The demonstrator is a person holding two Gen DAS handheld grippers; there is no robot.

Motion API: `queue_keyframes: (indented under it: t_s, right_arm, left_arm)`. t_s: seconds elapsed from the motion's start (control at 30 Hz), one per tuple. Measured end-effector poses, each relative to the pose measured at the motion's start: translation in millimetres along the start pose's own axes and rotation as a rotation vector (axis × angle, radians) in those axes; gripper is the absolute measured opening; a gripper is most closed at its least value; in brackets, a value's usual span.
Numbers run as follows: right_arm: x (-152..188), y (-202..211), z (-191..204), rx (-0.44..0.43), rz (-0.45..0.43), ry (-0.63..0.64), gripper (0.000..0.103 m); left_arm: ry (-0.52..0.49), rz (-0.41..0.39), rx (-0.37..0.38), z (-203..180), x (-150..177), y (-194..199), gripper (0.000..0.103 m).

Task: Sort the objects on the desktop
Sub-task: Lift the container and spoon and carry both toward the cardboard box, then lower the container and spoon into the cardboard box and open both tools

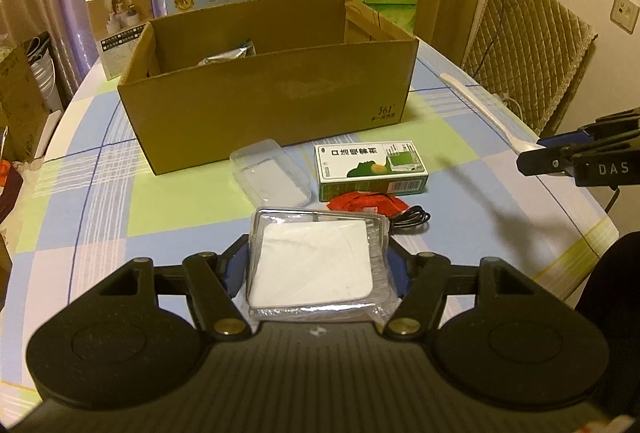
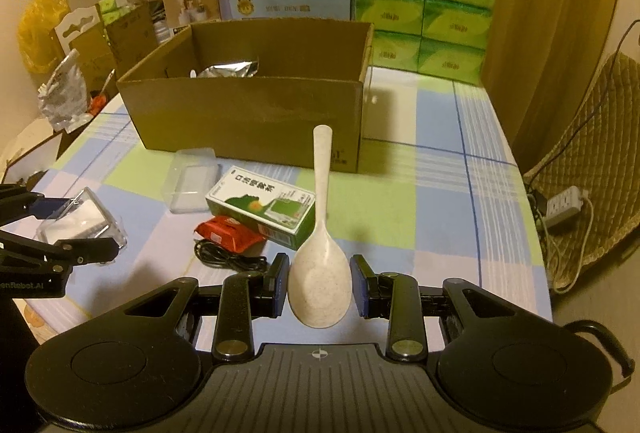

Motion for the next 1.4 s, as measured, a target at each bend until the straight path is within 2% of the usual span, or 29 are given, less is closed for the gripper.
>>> queue_keyframes:
  t_s: [0.33,0.53,0.97,1.4]
  right_arm:
    - [-4,10,-3,0.003,-0.016,-0.005,0.030]
    - [-21,16,1,-0.015,-0.049,-0.001,0.030]
    - [-100,11,5,-0.048,-0.127,0.048,0.030]
    - [-163,-34,6,-0.069,-0.122,0.101,0.030]
  left_arm:
    - [0.007,-0.013,-0.009,8,-8,9,0.063]
    - [-0.010,-0.041,-0.022,15,-29,13,0.063]
    - [-0.046,-0.106,-0.035,38,-104,13,0.063]
    - [-0.048,-0.107,-0.025,50,-162,-15,0.063]
Point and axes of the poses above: each gripper's, at about its wrist camera, not at the fingertips, and y roughly against the way its jaws point, z to its left, x to its underside, the point moved 9 cm from there along -y, roughly the way its jaws point, and after that the axes turned 7 degrees about y, right-handed, at the moved point
